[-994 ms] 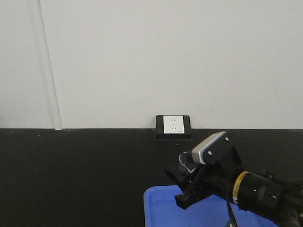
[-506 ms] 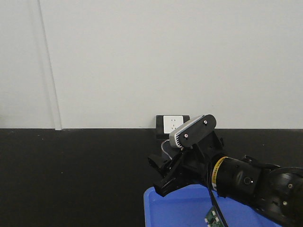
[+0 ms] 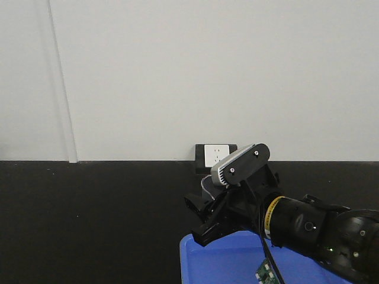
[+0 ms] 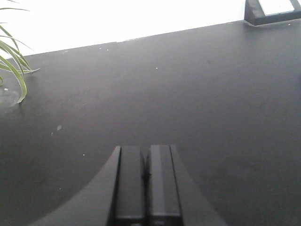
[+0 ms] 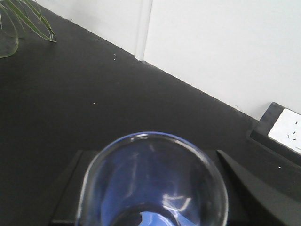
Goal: Move beaker to silver tray on left bench
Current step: 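Lift the beaker out of the blue tray with the right gripper, then drive the base to the bench with the silver tray, holding the beaker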
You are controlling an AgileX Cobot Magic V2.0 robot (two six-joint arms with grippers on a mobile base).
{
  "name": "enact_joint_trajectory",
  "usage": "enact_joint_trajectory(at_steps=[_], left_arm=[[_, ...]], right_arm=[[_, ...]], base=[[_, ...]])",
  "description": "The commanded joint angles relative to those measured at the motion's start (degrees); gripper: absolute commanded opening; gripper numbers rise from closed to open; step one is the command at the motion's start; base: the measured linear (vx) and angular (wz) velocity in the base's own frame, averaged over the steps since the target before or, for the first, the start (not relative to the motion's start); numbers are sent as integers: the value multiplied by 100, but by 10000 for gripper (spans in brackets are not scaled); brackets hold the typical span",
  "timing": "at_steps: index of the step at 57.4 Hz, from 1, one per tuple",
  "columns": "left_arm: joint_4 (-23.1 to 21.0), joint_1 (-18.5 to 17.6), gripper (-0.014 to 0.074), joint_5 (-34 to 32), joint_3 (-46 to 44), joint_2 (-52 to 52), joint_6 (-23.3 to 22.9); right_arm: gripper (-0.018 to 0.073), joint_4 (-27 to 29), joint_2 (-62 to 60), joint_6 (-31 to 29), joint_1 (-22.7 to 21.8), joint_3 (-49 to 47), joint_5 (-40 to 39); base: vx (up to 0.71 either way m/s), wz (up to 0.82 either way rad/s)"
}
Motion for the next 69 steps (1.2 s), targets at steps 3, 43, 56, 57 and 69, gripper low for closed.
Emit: enact_joint_trajectory(at_steps=[3, 43, 56, 57, 69], left_arm=[[-34, -11, -6, -449, 162, -109, -34], [-34, -11, -6, -449, 162, -109, -34], [-34, -11, -6, -449, 162, -109, -34], [-34, -11, -6, -449, 162, -109, -34], [-34, -11, -6, -449, 162, -109, -34]], right_arm=[[-6, 106, -257, 31, -8, -205, -300], [-6, 106, -257, 31, -8, -205, -278], [-6, 106, -257, 31, -8, -205, -278], [-6, 106, -257, 31, -8, -205, -278], [-6, 106, -257, 31, -8, -205, -278]], base=[[0, 0], [-1, 0], [-9, 2], [-14, 3], [-18, 2]])
